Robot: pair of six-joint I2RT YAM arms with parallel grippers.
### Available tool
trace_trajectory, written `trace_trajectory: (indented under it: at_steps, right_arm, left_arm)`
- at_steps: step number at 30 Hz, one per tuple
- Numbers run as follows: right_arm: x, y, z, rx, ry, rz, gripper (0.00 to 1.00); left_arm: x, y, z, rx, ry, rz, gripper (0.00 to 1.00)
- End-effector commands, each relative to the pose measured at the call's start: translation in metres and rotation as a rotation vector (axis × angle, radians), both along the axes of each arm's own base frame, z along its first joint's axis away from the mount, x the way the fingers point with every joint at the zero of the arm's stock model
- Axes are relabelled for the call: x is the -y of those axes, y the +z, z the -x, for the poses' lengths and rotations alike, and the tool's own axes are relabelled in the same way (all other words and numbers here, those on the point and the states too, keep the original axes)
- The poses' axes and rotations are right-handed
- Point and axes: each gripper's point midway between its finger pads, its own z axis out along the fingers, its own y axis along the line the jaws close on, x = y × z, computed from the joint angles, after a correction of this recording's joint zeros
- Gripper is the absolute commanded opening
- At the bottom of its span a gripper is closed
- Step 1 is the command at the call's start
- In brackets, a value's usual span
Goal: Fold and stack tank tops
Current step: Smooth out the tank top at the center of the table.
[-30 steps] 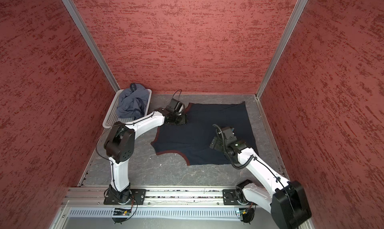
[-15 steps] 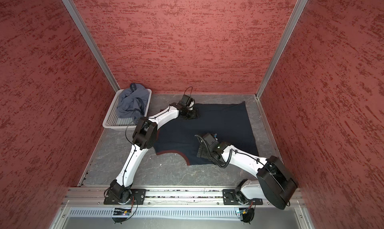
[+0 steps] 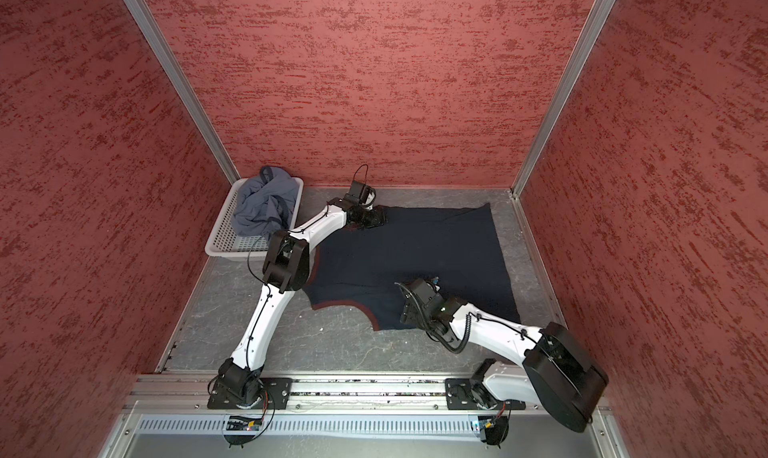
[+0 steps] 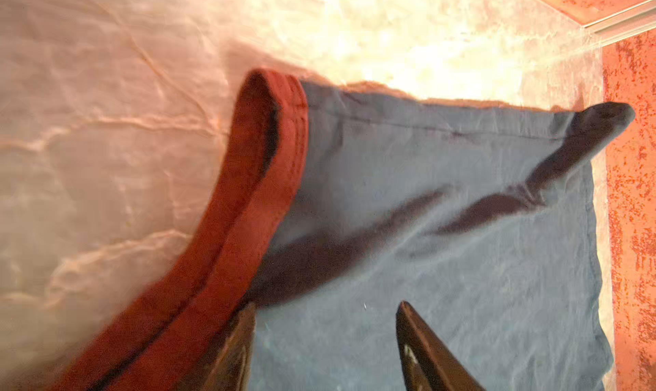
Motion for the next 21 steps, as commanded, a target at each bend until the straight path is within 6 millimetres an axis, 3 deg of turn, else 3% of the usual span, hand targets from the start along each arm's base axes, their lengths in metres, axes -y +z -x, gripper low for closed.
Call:
trace_trajectory:
  at_steps: [1,5,10,14,17,21]
  right_arm:
    - [0.025,-0.028,0.046,-0.182,-0.040,0.071,0.74]
    - [0.028,-0.015,0.039,-0.139,-0.044,0.086,0.73]
    - [0.034,0.018,0.009,-0.016,-0.062,0.149,0.73]
    - [0.034,0.034,-0.012,0.055,-0.079,0.134,0.73]
    - [0.034,0.038,-0.023,0.089,-0.088,0.115,0.73]
    - [0.029,0.038,-0.031,0.108,-0.077,0.089,0.73]
  left_arm:
    - [-0.011,-0.036,0.011,-0.092,0.017,-0.072,0.65]
    - [-0.018,-0.023,0.007,-0.088,0.033,-0.067,0.65]
    - [-0.027,0.033,0.014,-0.015,0.025,-0.128,0.67]
    - [-0.051,0.077,0.036,0.040,0.068,-0.155,0.75]
    - [-0.083,0.085,0.040,0.062,0.139,-0.213,0.75]
    - [-0.110,0.068,0.031,0.067,0.144,-0.350,0.70]
